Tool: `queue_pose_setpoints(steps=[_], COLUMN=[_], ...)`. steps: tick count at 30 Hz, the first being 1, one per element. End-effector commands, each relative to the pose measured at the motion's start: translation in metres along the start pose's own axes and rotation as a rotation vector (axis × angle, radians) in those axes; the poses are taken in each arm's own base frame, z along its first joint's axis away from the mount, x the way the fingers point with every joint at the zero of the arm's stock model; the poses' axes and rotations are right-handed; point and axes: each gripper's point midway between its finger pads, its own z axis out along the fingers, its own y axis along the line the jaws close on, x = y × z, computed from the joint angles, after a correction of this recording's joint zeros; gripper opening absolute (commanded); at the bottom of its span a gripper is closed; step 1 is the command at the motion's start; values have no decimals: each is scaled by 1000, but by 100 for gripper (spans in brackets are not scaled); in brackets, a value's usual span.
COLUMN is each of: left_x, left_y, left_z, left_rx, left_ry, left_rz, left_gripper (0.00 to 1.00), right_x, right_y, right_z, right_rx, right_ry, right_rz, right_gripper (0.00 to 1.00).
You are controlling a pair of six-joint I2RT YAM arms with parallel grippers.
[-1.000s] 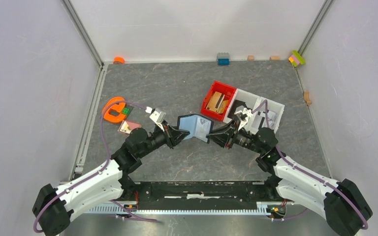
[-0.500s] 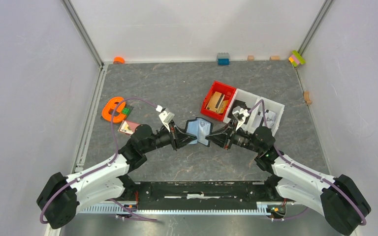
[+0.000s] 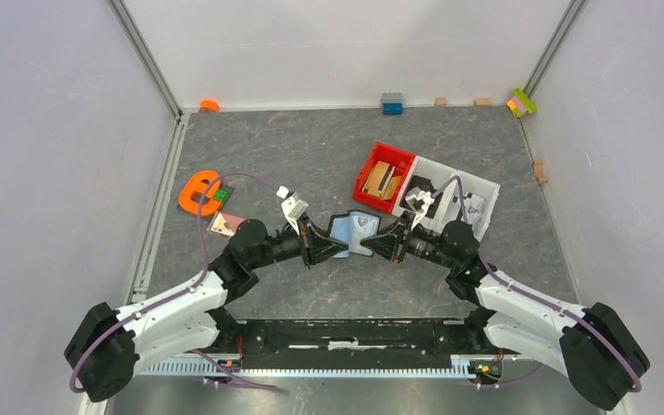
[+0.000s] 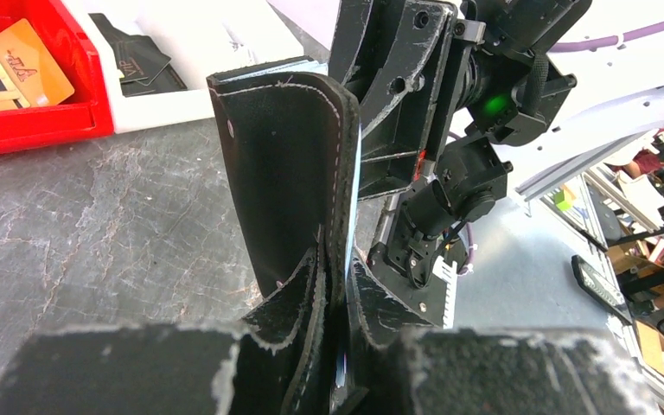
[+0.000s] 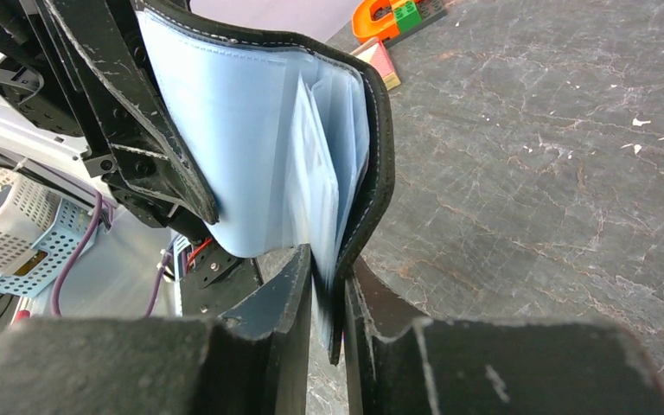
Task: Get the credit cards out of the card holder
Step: Remove the credit card from the card holder.
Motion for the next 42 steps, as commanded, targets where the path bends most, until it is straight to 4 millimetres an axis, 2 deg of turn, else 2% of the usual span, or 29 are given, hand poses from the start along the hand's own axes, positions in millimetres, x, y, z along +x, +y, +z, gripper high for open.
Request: queue_pose_setpoints(steps=[1, 5, 7, 11, 18, 22, 32, 35, 42], left_x=[-23, -27, -32, -39, -35, -36, -33, -34, -33], left_y=[-26, 16, 30, 35, 40, 44, 39, 38, 27], left_z=[5, -4, -13, -23, -19, -21, -18, -17, -13], left_rx=[89, -166, -255, -294, -313, -334, -304, -296, -228], left_ry=[-49, -81, -124, -177, -149, -152, -136, -136, -124], left_rz=[6, -7, -13, -15, -25, -25, -29, -27, -22], left_gripper=[2, 2, 2, 2, 2, 2, 2, 2, 2], right_x=[-15, -17, -20, -22, -24, -26, -26, -25, -22], right_y=[11, 11, 10, 12, 21, 28, 31, 32, 23], right_z=[7, 5, 3, 1, -1, -3, -3, -2, 1], right_rx=[-42, -38, -22, -26, -70, -106, -121, -124, -81], right_ry=[-26, -32, -47, -60, -69, -84, -80, -79, -60], right_rz=[-37, -53, -66, -79, -92, -113, -116, -119, -115], right_gripper=[24, 37, 40, 40, 48, 40, 29, 22, 19])
